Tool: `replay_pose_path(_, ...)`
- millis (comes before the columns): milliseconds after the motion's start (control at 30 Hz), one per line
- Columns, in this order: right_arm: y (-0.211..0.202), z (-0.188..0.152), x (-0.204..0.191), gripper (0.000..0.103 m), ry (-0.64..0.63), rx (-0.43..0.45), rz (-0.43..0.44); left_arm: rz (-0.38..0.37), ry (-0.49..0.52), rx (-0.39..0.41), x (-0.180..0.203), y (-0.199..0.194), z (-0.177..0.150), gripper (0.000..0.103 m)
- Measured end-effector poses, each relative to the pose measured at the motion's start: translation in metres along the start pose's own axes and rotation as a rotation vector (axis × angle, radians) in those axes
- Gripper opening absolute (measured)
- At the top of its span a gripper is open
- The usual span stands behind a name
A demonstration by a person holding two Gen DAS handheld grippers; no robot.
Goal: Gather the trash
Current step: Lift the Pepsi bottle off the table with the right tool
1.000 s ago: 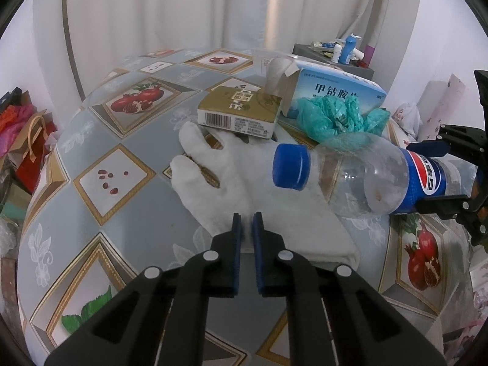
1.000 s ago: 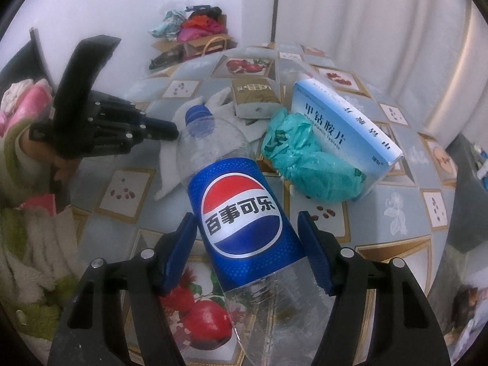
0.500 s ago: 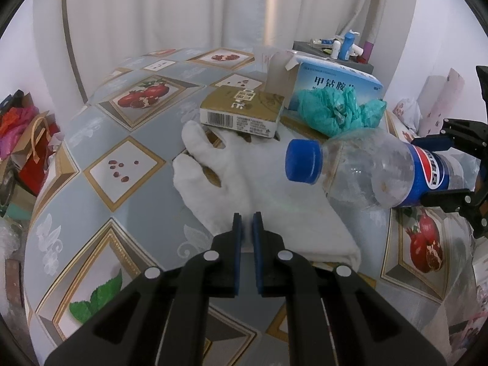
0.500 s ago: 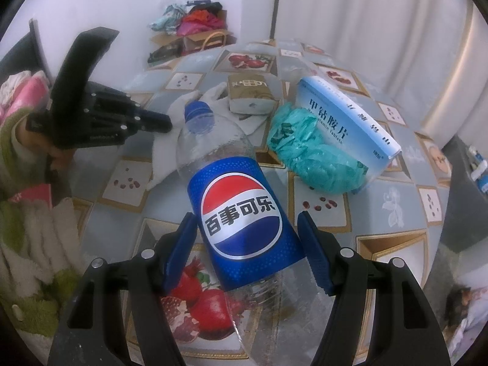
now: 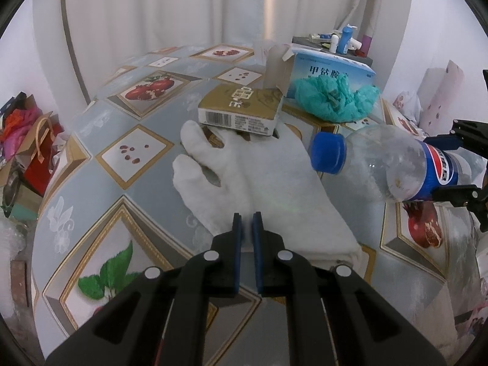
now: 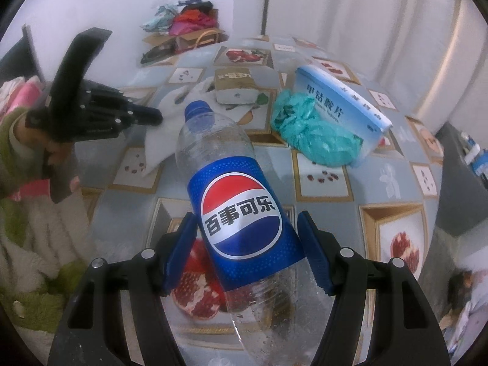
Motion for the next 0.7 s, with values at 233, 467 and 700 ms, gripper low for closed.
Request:
replay_pose_path(233,-0.014,-0.025,0.000,0.064,0.105,-0.016,-0.068,-0.017,-0.015,-0.022,0.003,-0.008,-0.012,0.007)
replay_pose_path(467,-0.030,-0.050,0.004,0.064,0.284,-0.012,-0.134,-0.043,-0.032,-0.039,0.011,-0.017,-0.026,0.007)
replay_pose_path(700,-0.037,-0.063,0.005,0.064,0.505,-0.014,-0.169,-0.134,-0.084,-0.078,0.023,-0.025,-0.039,0.007)
Point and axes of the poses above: each gripper's, at about its wrist camera, not at the fingertips, and y roughly the way its jaws point, x to its right, z to its top, the point moved 6 cm from there along y, roughly the way its jaws point, and after that the axes turned 3 degrees about -x, right-handed, at the moved point
